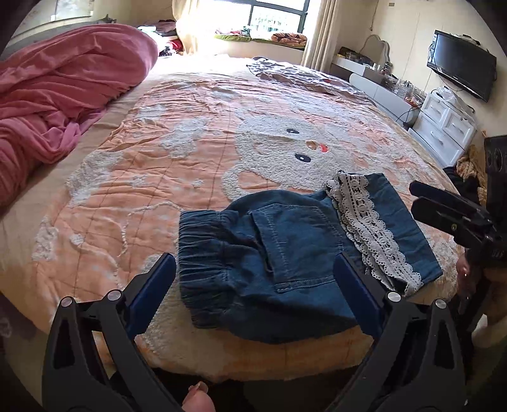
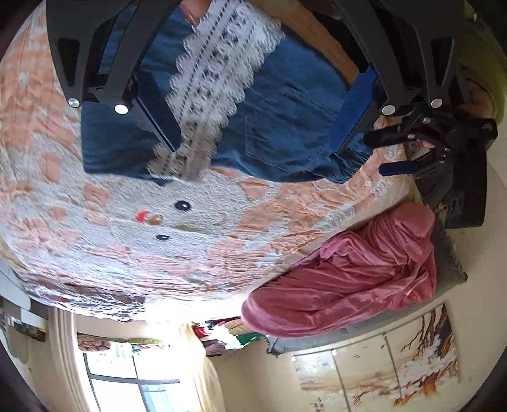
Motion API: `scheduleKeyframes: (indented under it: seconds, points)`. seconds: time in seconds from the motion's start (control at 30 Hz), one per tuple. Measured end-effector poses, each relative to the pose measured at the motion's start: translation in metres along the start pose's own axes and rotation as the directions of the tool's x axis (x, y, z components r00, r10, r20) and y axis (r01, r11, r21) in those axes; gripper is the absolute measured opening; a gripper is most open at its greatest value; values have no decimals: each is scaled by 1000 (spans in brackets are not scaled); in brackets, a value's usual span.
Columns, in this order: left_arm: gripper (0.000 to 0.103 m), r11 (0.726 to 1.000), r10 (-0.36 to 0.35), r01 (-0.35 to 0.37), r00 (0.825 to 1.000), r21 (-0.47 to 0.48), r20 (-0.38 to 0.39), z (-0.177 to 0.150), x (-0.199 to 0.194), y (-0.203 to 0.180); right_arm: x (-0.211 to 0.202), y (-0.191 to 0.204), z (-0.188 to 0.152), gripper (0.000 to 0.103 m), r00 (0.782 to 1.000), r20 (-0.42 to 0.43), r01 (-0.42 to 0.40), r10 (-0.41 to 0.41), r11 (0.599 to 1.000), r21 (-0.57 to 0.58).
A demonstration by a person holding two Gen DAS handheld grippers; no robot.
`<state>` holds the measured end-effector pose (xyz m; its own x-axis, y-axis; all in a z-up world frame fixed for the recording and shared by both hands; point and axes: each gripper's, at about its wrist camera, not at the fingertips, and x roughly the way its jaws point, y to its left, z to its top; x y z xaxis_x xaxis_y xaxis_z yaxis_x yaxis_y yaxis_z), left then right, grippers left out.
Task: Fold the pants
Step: 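Move both tools open toward the elastic waistband end of the denim, then grasp the denim waistband with both tools and lift it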
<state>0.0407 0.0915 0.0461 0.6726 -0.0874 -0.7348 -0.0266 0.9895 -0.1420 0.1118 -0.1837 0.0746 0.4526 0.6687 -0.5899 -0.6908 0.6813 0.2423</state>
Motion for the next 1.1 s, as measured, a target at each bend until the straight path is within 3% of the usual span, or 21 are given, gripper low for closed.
scheduleKeyframes:
  seconds: [0.4, 0.57, 0.77, 0.87, 0.93, 1.0, 1.03, 1.1]
  points:
    - [93, 987, -52, 44, 998, -156, -44, -32, -1, 35, 91, 38, 48, 94, 978, -204, -77, 50, 989, -127]
    - [93, 976, -86, 69, 993, -208, -77, -44, 11, 38, 126, 60, 53, 94, 947, -303, -168, 111, 971, -169]
    - [93, 939, -170, 136, 982, -317, -81, -52, 25, 45, 156, 90, 59, 93, 902, -390, -280, 183, 938, -206]
    - [93, 926, -192, 156, 979, -343, -73, -54, 28, 47, 174, 102, 56, 83, 877, -446, -307, 180, 923, -231]
    - [93, 916, -212, 173, 975, -361, -72, -55, 31, 46, 187, 106, 50, 71, 857, -487, -316, 169, 918, -239]
    - [92, 906, -229, 188, 971, -379, -67, -55, 34, 47, 200, 107, 39, 47, 828, -537, -322, 160, 920, -224]
    - [92, 899, -235, 194, 970, -392, -60, -55, 34, 48, 205, 106, 32, 47, 820, -548, -324, 165, 923, -207]
    - [91, 886, -249, 209, 967, -414, -45, -55, 35, 51, 201, 103, 29, 40, 832, -521, -335, 193, 923, -192]
